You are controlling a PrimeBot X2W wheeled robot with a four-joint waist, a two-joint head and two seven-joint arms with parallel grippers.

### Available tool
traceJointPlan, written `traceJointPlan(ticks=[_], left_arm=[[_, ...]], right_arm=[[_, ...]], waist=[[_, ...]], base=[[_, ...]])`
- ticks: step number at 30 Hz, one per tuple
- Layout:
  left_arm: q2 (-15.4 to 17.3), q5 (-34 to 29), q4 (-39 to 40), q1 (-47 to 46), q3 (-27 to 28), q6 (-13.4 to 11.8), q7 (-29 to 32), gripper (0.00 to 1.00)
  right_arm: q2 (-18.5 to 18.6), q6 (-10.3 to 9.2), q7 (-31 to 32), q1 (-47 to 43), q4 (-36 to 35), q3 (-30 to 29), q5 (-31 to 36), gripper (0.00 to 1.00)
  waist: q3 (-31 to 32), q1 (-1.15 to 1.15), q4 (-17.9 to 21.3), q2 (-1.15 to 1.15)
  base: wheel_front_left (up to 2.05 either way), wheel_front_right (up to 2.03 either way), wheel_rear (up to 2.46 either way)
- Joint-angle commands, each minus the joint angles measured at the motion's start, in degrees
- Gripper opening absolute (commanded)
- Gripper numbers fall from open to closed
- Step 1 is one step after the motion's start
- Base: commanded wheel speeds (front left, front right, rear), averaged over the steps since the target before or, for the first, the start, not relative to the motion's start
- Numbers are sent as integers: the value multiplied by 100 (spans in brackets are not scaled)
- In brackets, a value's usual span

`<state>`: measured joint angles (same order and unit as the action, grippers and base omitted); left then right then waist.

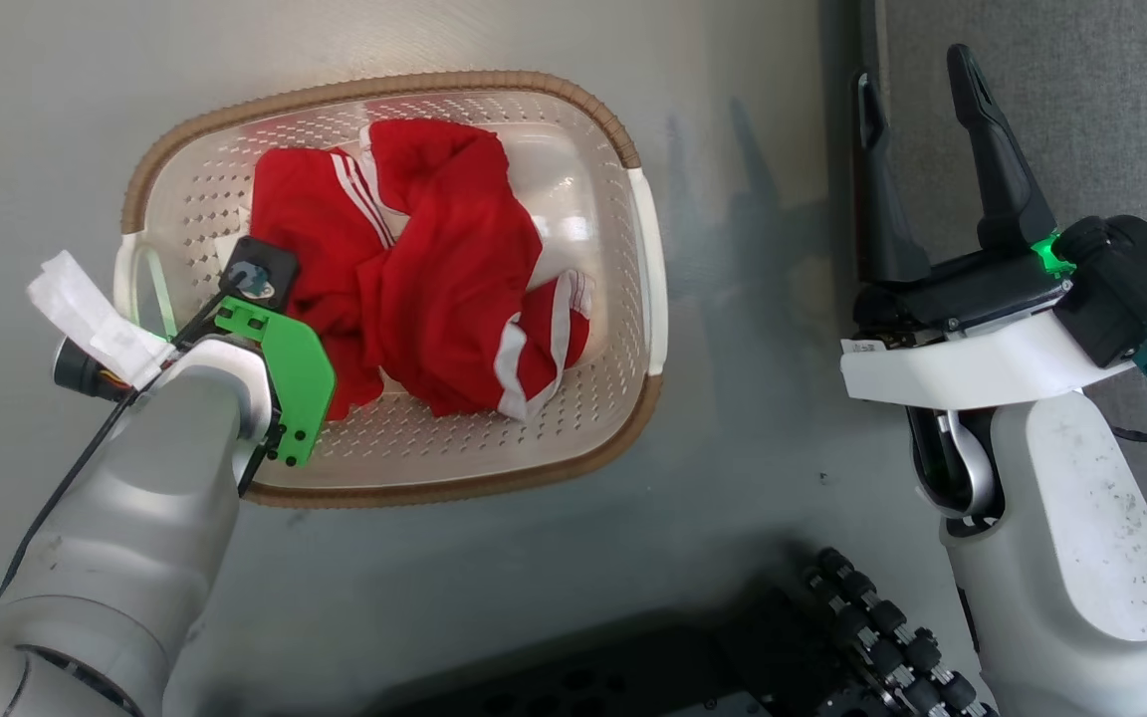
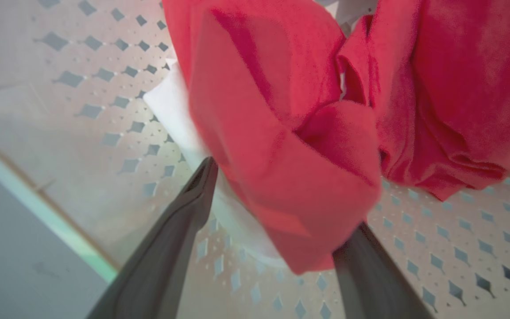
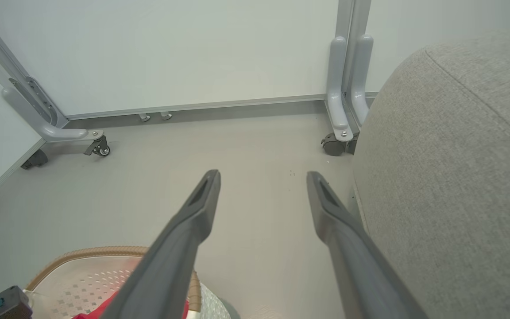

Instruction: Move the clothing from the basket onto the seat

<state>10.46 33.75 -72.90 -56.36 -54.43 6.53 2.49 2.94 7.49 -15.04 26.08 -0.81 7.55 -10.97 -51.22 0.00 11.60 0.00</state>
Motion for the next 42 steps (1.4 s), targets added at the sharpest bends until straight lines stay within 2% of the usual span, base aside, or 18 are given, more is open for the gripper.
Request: traceJointPlan(ticks=[1, 4, 5, 6, 7, 8, 14, 21, 25, 30, 42], left_arm=[[-266, 49, 78, -42, -23, 54, 29, 100], [-58, 63, -17, -104, -3, -36, 115, 100], [-23, 62, -33, -117, -13, -38, 139, 76], [-19, 43, -43, -127, -34, -47, 146, 44], [-32, 29, -49, -143, -41, -55, 114, 25], [-38, 7, -48, -152, -60, -52, 66, 0], [-89, -82, -63, -234, -178, -149, -136, 0], [-194, -63, -85, -213, -227, -376, -43, 0], [-268, 136, -91, -34, -80, -405, 72, 0], [-377, 436, -85, 141, 138, -312, 0, 0], [-608, 588, 140, 413, 233, -113, -1457, 0]], right_arm=[[-3, 0, -19, 56, -57, 21, -85, 100], [-5, 0, -18, 69, -90, 57, -165, 100], [-5, 0, -18, 66, -89, 69, -189, 100], [-9, 0, -18, 61, -84, 79, -203, 100], [-6, 0, -18, 54, -75, 79, -217, 100], [-4, -1, -19, 54, -69, 72, -233, 100], [-5, -1, -19, 70, -16, 49, -257, 100], [-4, -1, -18, 72, 55, -10, -215, 100], [-4, -1, -19, 66, 105, -49, -200, 100], [-3, -1, -19, 32, 162, -111, -166, 100], [-1, -1, -19, -301, 333, -183, 267, 100]], waist=[[-242, 0, 241, 0], [-314, 0, 321, 0], [-326, 0, 342, 0], [-330, 0, 354, 0], [-338, 0, 367, 0], [-342, 0, 374, 0], [-310, 0, 352, 0], [-149, 0, 224, 0], [1, 0, 147, 0], [227, 0, 36, 0], [1201, 0, -405, 0]], base=[[0, 0, 0], [0, 0, 0], [0, 0, 0], [0, 0, 0], [0, 0, 0], [0, 0, 0], [0, 0, 0], [0, 0, 0], [0, 0, 0], [0, 0, 0], [0, 0, 0]])
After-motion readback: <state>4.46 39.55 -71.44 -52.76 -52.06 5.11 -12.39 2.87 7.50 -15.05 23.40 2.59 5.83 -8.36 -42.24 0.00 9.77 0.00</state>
